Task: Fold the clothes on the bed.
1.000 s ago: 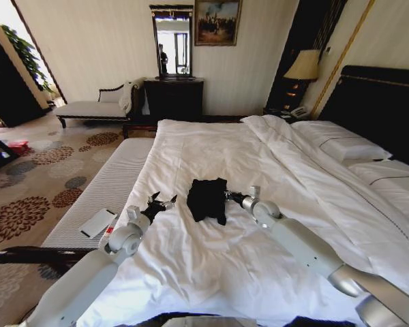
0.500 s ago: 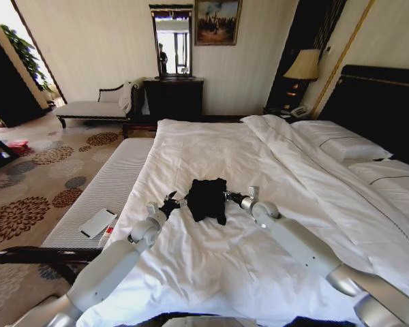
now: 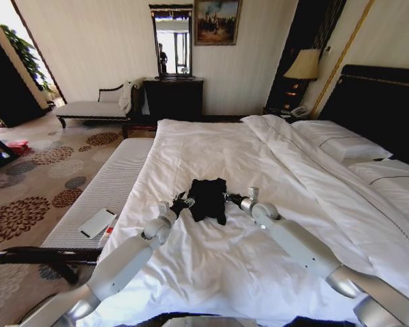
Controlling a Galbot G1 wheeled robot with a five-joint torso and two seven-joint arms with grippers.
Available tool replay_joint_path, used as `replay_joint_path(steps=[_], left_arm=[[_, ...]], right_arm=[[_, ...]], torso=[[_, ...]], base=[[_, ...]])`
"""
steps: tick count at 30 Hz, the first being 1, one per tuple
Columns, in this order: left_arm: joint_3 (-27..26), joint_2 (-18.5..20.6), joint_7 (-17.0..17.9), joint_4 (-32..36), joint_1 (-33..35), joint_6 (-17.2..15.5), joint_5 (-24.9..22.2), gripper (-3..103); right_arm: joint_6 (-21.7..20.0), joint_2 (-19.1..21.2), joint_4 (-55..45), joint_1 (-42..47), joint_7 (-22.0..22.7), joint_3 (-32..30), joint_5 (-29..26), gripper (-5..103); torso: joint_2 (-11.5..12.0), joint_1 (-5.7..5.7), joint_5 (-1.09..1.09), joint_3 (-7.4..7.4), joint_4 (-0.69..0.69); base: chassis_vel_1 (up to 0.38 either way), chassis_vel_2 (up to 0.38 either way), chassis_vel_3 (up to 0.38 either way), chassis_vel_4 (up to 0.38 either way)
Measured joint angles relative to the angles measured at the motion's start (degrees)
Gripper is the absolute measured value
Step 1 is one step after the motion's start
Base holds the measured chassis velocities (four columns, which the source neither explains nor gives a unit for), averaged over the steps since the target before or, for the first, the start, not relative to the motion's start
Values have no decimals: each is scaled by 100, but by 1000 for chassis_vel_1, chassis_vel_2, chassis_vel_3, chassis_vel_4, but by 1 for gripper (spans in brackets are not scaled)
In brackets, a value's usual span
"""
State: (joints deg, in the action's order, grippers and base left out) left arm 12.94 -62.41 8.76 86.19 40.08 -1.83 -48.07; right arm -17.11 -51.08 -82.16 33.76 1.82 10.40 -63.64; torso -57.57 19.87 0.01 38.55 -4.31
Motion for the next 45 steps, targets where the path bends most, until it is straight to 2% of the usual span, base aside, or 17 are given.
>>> replay_joint_path(steps=[7, 12, 13, 20, 29, 33, 35, 37, 38, 41, 43, 45], left_arm=[[50, -131, -33, -236, -77, 47, 49, 56], [49, -210, -87, -407, -119, 130, 102, 52], [49, -245, -111, -477, -137, 146, 135, 56], [3, -458, -162, -820, -232, 154, 207, 54], [139, -544, -204, -993, -281, 213, 265, 53], [174, -562, -203, -1008, -285, 216, 268, 34], [178, -568, -203, -1017, -291, 218, 268, 34], [182, -580, -202, -1023, -297, 225, 268, 24], [182, -580, -202, -1023, -297, 225, 268, 24], [191, -586, -192, -1011, -301, 229, 257, 7], [194, -587, -181, -1000, -304, 229, 243, 7], [201, -589, -168, -990, -313, 229, 218, 1]], right_arm=[[6, 28, 0, 11, -18, -37, -1, 0], [7, 42, 7, 0, -25, -52, -18, 0], [6, 51, 18, -3, -34, -58, -23, 0], [14, 57, 18, -16, -37, 7, -22, 0], [23, 47, 26, -36, 1, 35, -32, 0], [33, 54, 25, -25, 5, 32, -37, 0], [34, 54, 24, -24, 5, 30, -39, 0], [35, 54, 21, -24, 6, 27, -41, 0], [35, 54, 21, -24, 6, 27, -41, 0], [37, 53, 13, -17, 10, 27, -42, 0], [38, 53, 11, -14, 10, 26, -42, 0], [40, 52, 9, -11, 11, 25, -45, 0]], torso=[[0, 0, 0, 0, -1], [0, 0, -1, 0, 0], [0, 0, -1, 0, 0], [0, 0, -1, 0, -1], [0, 0, -1, 0, 0], [0, -1, -1, 0, 0], [0, 0, 0, 0, 0], [0, -1, -1, 0, -1], [0, -1, -1, 0, -1], [0, 0, -1, 0, 0], [0, 0, -1, 0, 0], [0, 0, -1, 0, -1]], base=[[0, 0, 0, 0], [0, 0, 0, 0], [0, 0, 0, 0], [0, 0, 0, 0], [0, 0, 0, 0], [0, 0, 0, 0], [0, 0, 0, 0], [0, 0, 0, 0], [0, 0, 0, 0], [0, 0, 0, 0], [0, 0, 0, 0], [0, 0, 0, 0]])
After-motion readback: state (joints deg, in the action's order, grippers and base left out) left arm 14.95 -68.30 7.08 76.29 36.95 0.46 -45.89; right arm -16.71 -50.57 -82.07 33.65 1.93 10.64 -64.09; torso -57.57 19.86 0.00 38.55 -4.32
